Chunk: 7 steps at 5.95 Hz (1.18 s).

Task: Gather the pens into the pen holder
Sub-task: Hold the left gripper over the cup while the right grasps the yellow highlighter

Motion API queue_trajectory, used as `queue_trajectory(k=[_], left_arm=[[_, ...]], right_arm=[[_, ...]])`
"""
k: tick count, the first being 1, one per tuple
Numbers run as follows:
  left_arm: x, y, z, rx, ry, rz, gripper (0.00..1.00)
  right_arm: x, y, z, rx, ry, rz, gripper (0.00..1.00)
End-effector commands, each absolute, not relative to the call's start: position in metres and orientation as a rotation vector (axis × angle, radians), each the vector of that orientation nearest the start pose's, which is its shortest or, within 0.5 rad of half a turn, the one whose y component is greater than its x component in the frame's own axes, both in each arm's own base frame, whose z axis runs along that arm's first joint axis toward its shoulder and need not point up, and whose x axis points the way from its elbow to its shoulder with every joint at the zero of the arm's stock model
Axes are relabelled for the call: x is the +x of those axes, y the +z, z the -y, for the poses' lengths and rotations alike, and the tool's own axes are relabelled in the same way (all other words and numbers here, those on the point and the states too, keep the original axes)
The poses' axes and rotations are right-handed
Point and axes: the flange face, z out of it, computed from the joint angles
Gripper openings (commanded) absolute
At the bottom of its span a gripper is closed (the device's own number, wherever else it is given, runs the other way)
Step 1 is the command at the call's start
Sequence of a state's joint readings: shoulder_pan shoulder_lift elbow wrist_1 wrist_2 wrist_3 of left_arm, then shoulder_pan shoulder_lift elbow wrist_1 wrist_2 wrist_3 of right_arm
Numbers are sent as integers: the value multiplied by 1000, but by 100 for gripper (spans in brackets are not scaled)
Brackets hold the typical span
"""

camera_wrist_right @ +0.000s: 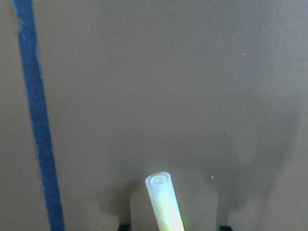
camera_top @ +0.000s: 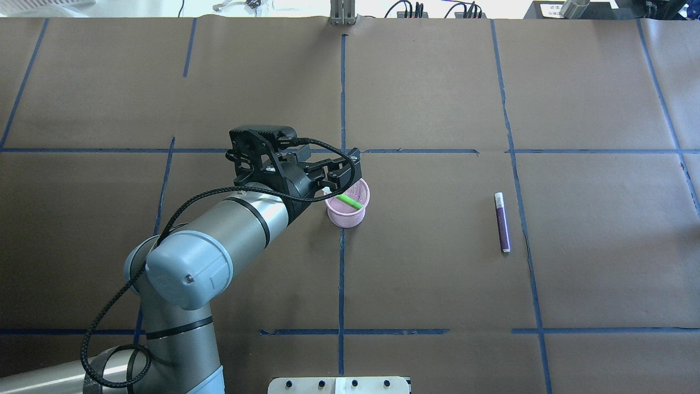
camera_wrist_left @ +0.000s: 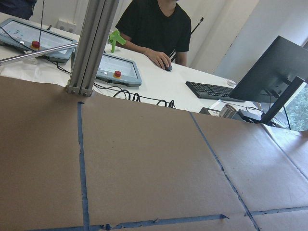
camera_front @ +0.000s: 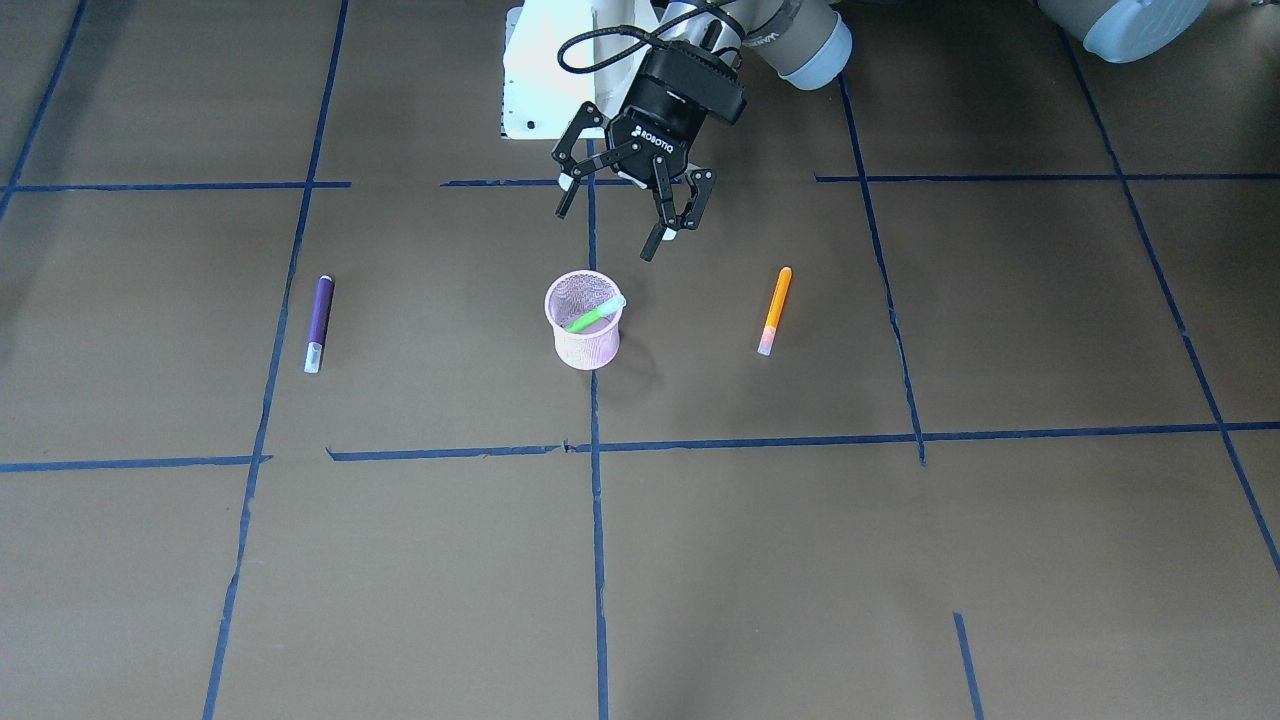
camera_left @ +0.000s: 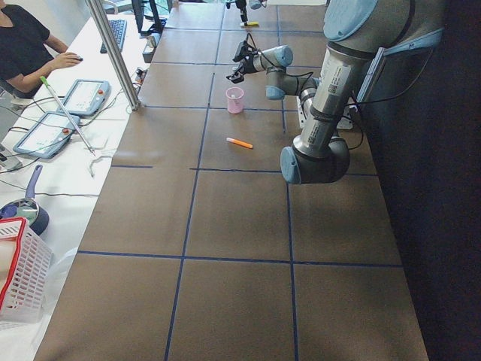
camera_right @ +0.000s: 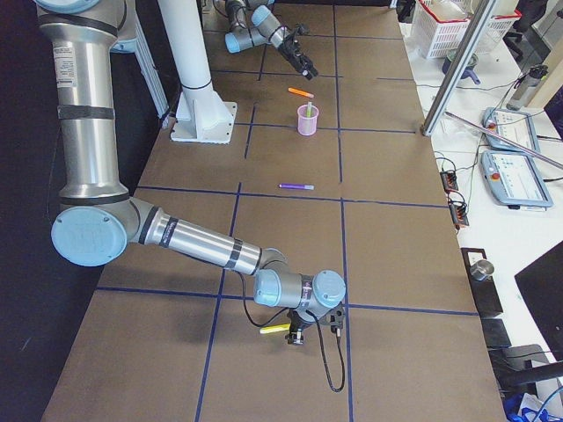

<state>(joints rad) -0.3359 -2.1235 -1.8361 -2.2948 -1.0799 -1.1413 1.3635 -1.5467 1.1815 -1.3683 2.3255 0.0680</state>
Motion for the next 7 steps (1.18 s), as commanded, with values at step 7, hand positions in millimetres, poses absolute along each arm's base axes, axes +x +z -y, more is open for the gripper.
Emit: queue_trajectory(k=[7], left_arm=[[486,153,360,918,-298,-1238,100]], right_arm=[[-38,658,470,-24,-66,824,0]])
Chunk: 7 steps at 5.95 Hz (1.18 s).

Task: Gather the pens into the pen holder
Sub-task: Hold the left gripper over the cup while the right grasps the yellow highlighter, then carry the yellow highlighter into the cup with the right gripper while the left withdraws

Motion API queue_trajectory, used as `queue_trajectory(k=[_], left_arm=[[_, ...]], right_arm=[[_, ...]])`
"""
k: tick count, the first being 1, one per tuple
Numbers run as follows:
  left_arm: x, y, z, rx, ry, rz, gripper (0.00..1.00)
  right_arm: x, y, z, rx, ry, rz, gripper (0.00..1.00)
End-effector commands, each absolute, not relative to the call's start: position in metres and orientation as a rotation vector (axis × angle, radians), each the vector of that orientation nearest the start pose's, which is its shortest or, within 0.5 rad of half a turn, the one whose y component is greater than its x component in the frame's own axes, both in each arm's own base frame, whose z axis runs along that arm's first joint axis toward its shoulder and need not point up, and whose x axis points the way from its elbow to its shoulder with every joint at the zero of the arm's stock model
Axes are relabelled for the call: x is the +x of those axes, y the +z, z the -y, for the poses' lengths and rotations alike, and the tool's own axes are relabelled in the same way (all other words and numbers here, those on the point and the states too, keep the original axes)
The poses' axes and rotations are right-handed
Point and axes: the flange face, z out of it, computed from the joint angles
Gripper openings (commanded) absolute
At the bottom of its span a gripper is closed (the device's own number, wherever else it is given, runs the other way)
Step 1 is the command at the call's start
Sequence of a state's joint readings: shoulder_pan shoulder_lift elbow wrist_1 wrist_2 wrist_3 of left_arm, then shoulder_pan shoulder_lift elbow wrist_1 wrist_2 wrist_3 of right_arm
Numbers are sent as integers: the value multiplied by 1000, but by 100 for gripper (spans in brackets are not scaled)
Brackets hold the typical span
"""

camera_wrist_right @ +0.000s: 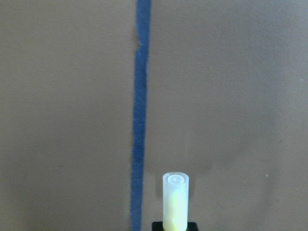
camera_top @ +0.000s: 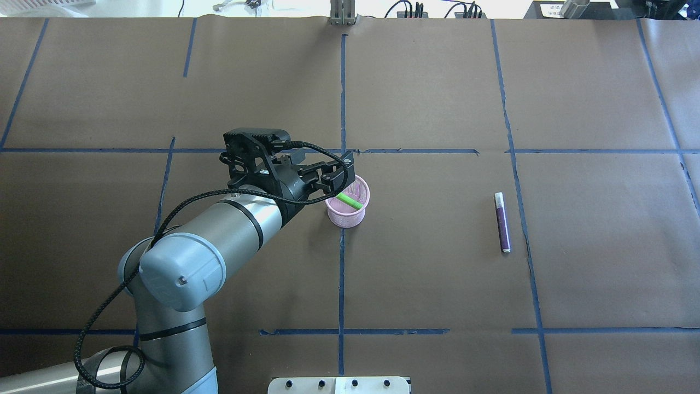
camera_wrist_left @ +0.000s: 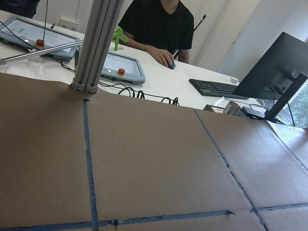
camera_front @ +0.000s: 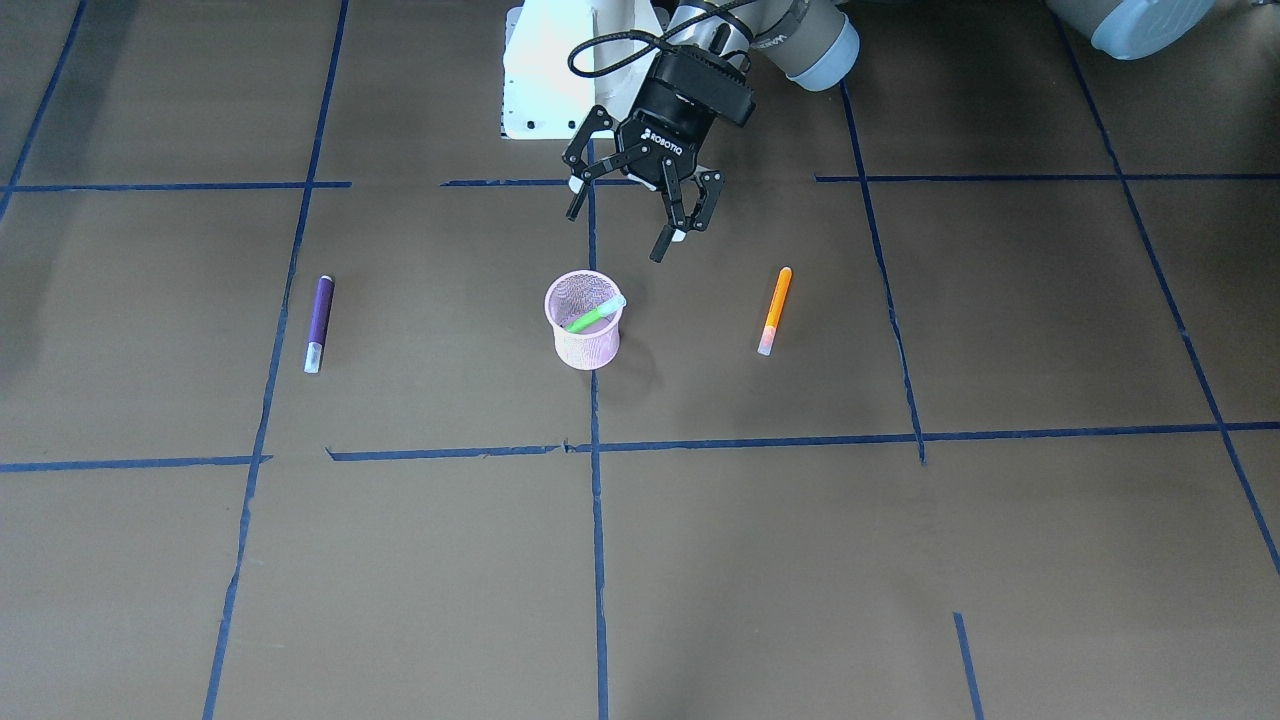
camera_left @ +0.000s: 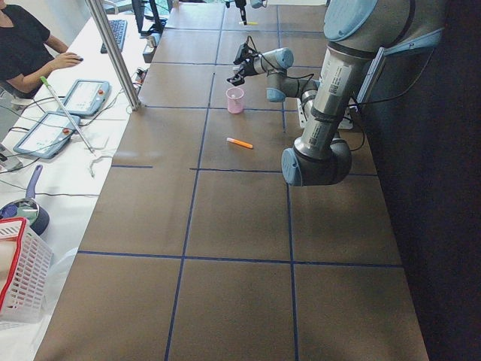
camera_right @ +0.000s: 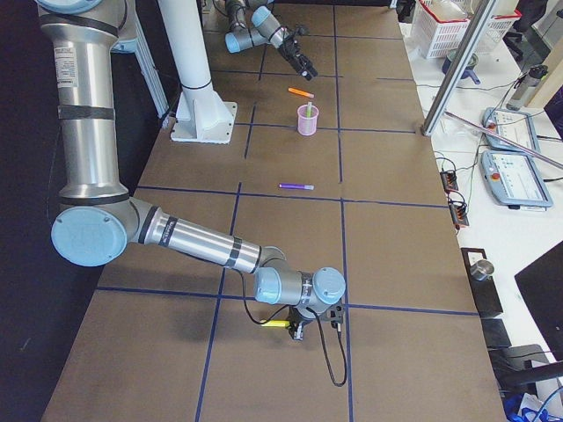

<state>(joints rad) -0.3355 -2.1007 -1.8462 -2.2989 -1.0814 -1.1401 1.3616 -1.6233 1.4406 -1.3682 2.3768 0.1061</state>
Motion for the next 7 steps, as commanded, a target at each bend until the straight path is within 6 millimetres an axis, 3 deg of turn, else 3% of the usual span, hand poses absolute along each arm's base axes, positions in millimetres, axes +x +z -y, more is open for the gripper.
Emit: queue_trajectory(k=[1,2,3,5,6,7], left_arm=[[486,157,360,917,-297,-1234,100],[486,167,360,916,-286,-1214,100],[487,175,361,916,-278,-1195,100],[488,174,358,914,-273,-1196,100],[488,177,359,913,-274,-1192,100],[488,181,360,911,-270,-1182,100]], right_arm=[[-40,598,473,75,-85,845,0],[-73,534,470,182,-162,882,0],[-117,487,462,211,-178,924,0],[-159,393,427,314,-183,1029,0],[-172,358,423,309,-149,1082,0],[-210,301,435,365,-117,1129,0]])
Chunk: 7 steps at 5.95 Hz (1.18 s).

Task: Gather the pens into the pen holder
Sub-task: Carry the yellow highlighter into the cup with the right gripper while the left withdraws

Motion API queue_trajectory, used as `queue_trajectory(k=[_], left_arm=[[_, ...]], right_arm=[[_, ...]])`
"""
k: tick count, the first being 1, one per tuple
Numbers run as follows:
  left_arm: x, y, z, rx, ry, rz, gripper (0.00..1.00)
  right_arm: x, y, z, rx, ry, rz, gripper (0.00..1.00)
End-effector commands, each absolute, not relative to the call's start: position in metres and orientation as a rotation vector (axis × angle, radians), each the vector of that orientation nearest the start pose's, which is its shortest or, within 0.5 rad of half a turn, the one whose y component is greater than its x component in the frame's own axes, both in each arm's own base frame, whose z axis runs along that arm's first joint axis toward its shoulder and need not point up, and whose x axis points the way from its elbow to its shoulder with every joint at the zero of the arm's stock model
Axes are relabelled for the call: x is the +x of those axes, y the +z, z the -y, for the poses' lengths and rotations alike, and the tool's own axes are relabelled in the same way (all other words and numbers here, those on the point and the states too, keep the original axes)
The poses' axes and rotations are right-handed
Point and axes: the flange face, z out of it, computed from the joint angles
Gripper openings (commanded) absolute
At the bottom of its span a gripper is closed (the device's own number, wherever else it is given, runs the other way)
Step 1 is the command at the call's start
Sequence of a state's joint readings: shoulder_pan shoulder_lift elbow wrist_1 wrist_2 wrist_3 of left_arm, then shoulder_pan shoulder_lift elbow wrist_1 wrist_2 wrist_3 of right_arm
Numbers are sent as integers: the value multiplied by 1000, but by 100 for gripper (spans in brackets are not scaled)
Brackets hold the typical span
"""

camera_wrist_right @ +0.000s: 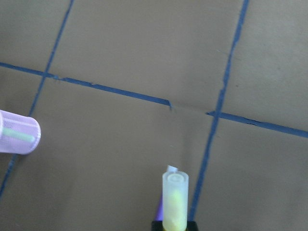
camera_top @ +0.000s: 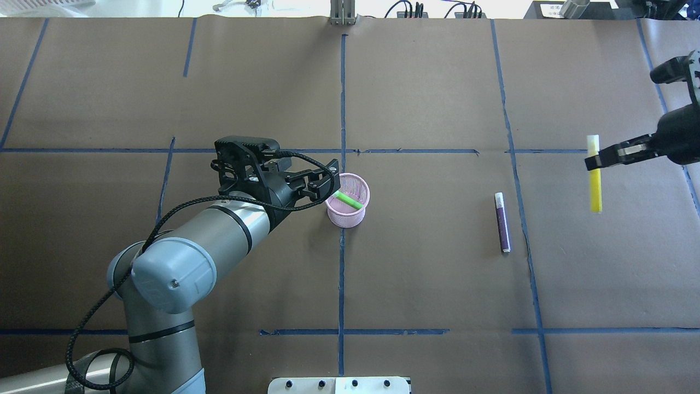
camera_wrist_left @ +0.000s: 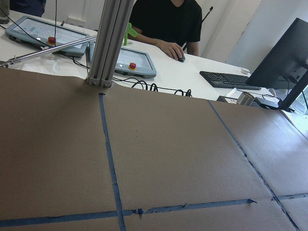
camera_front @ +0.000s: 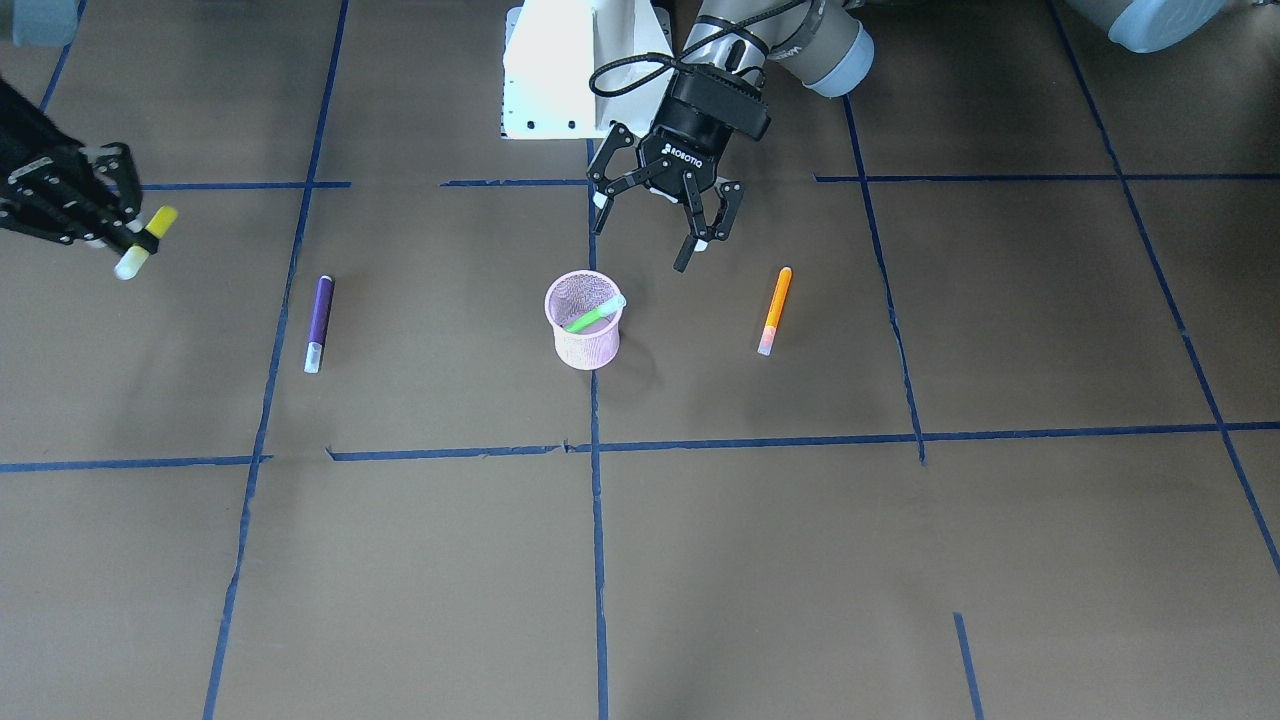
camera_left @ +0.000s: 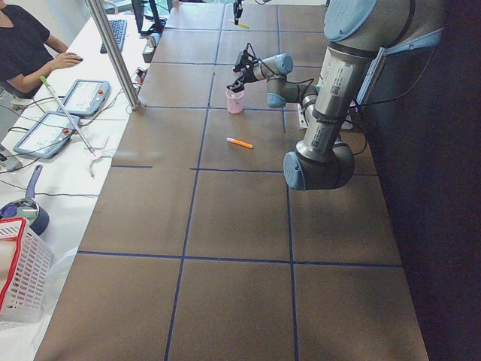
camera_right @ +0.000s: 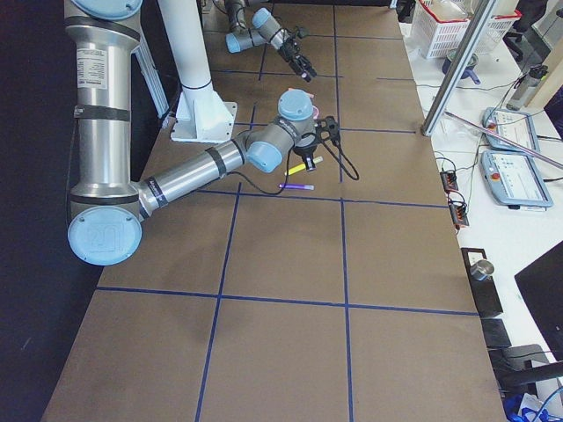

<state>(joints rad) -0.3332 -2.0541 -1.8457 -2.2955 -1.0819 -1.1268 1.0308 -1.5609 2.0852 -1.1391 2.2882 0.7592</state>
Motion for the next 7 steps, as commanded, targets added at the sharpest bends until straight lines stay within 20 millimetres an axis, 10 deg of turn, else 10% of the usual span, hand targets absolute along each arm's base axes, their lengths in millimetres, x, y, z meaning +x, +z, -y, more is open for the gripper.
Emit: queue_trajectory(k=[1,4,7], left_arm=[[495,188,363,902,-259,-1149,99],[473,215,397,815,-180,-1082,99],[410,280,455,739,-45,-987,99]], right_arm=[[-261,248,425,402,-5,1174,0],[-406,187,328,659,254,1162,0],[-482,174,328,847,512,1044,0]])
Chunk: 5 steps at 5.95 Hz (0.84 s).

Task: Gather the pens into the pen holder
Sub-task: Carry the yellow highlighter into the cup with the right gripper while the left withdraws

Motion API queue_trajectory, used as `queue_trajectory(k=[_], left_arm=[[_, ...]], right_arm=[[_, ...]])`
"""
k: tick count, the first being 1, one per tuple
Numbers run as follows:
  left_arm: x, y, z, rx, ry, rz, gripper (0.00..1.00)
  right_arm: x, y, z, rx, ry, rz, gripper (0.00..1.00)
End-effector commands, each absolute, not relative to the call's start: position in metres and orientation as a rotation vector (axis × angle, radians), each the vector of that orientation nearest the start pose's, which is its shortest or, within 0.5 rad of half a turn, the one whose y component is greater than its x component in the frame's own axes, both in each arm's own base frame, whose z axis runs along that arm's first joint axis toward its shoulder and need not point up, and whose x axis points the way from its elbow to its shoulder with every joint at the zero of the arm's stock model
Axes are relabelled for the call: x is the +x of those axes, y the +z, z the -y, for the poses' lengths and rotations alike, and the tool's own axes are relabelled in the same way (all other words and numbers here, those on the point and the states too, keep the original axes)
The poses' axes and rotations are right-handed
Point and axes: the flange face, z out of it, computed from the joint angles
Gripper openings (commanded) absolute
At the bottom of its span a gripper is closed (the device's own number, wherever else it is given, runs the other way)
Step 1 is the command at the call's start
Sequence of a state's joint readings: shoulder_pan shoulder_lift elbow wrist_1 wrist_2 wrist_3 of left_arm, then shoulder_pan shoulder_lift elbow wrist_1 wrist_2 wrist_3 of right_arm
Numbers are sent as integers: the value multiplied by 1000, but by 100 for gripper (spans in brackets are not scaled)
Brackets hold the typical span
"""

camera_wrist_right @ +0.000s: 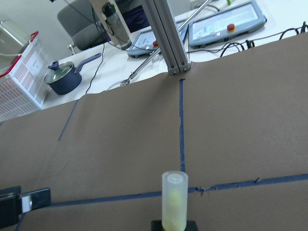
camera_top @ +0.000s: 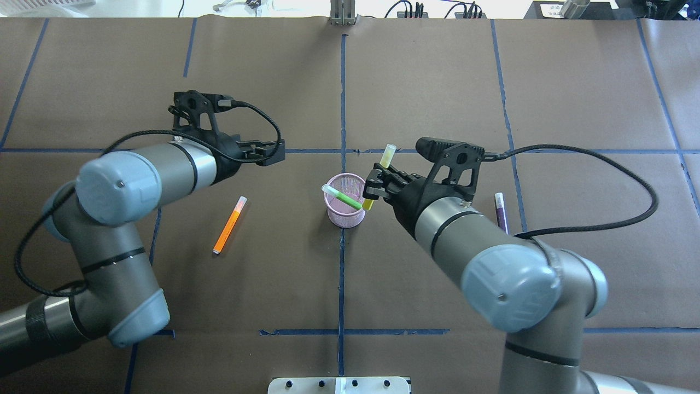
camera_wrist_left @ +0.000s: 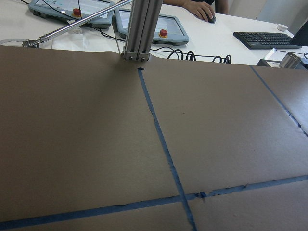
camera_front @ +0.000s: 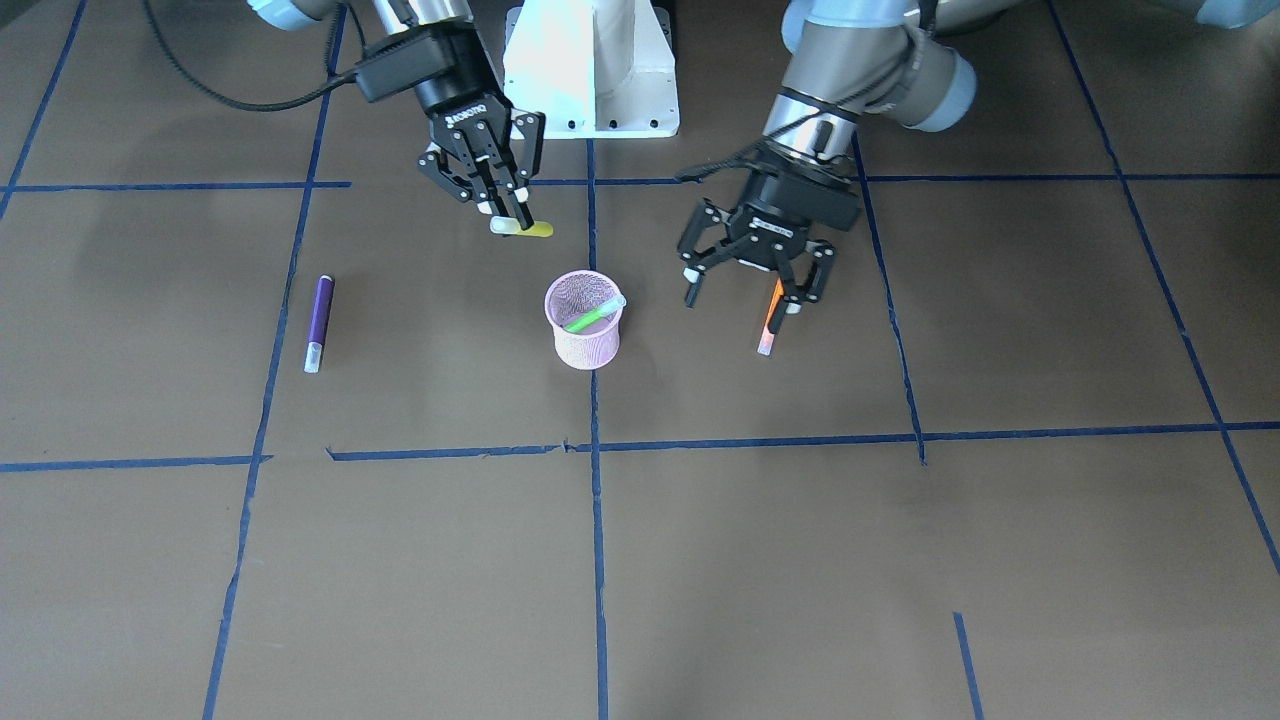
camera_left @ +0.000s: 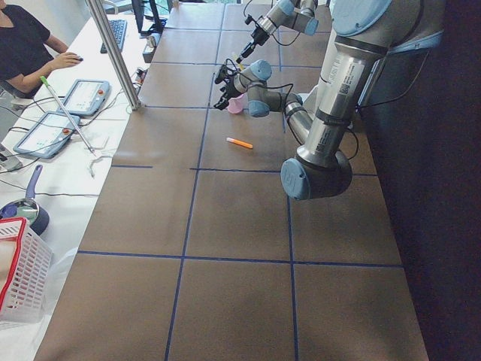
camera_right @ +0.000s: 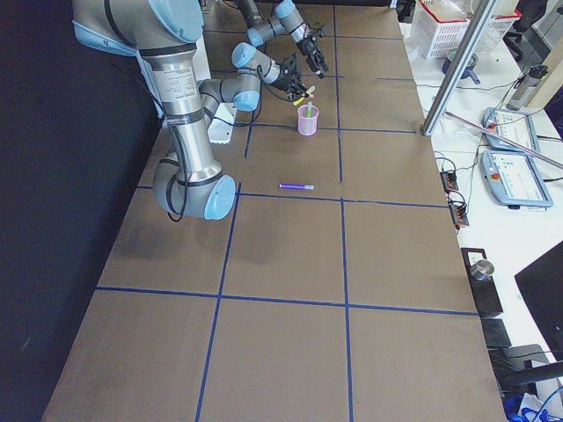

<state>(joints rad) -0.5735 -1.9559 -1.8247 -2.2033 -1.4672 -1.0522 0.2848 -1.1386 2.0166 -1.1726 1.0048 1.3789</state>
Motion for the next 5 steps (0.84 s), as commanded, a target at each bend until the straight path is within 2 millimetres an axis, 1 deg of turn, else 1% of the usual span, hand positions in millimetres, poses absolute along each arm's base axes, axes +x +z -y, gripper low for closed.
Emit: queue_trajectory(k=[1,2,3,4,5], left_arm=[[407,296,455,728,-35,-958,98],[403,300,460,732,-36,-943,98],[403,308,466,740,-1,-916,98],[402,311,468,736,-3,-910,98],[405,318,470,727,-2,-898,98]], right_arm=[[-491,167,330,866,526,1039,0],[-522,172,342,915,552,952,0],[-535,167,344,914,567,950,0],[-543,174,344,914,558,930,3],[-547,176,341,911,551,929,38]])
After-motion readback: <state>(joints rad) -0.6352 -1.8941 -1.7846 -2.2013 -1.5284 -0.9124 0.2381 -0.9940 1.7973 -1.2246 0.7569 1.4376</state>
